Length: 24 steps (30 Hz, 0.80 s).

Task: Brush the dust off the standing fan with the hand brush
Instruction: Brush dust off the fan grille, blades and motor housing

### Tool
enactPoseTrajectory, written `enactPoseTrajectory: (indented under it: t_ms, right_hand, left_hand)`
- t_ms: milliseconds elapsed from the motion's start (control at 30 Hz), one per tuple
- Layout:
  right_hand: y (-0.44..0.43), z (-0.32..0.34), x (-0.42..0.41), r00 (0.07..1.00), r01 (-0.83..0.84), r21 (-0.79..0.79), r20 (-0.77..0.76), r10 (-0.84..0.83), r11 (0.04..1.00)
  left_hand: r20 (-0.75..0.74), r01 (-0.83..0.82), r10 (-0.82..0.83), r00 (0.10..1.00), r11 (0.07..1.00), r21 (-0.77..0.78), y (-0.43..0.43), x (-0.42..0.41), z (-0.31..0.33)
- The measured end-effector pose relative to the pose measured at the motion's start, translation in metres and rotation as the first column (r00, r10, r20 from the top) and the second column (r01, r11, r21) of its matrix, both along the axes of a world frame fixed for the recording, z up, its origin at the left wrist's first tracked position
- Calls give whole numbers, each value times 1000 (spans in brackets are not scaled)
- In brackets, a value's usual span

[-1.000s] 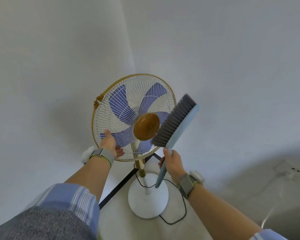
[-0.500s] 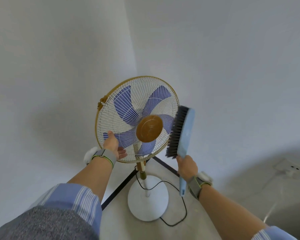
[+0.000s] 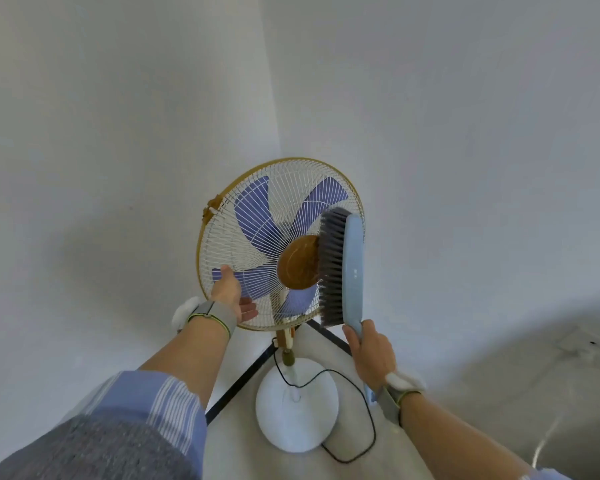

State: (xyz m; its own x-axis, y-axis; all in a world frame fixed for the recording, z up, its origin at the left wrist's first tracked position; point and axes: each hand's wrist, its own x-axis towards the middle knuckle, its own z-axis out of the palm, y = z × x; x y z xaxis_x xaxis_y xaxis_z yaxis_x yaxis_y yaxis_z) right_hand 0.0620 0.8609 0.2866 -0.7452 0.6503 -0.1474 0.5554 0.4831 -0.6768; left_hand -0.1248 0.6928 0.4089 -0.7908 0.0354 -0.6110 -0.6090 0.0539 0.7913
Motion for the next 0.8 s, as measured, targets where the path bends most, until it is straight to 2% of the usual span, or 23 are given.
enactPoseTrajectory:
  t_ms: [67, 200, 300, 500, 667, 733, 800]
  right_hand:
    - [9, 3, -3, 1000, 6, -41, -5, -6, 999]
    - [49, 9, -21, 952, 248, -286, -103, -287, 926]
    - [87, 16, -26, 925, 256, -362, -177, -335, 896]
    - [139, 37, -30, 919, 101, -528, -276, -283, 843]
    - [146, 31, -35, 922, -97, -468, -374, -97, 879]
    - [148, 28, -30, 921, -194, -468, -390, -4, 862]
    - [151, 22, -25, 933, -221, -512, -359, 28, 830]
  left_hand:
    - [1, -12, 12, 1000, 1000, -9, 3, 1, 1]
    - [-10, -74, 74, 997, 997, -19, 11, 0, 2]
    - [-16, -154, 154, 988, 988, -19, 18, 1, -1]
    - [-17, -383, 384, 923, 923, 41, 48, 11, -8]
    - [-61, -576, 583, 810, 811, 99, 73, 22, -8]
    - [-78, -612, 621, 780, 782, 114, 82, 29, -7]
    - [-129, -651, 655, 744, 755, 81, 91, 32, -4]
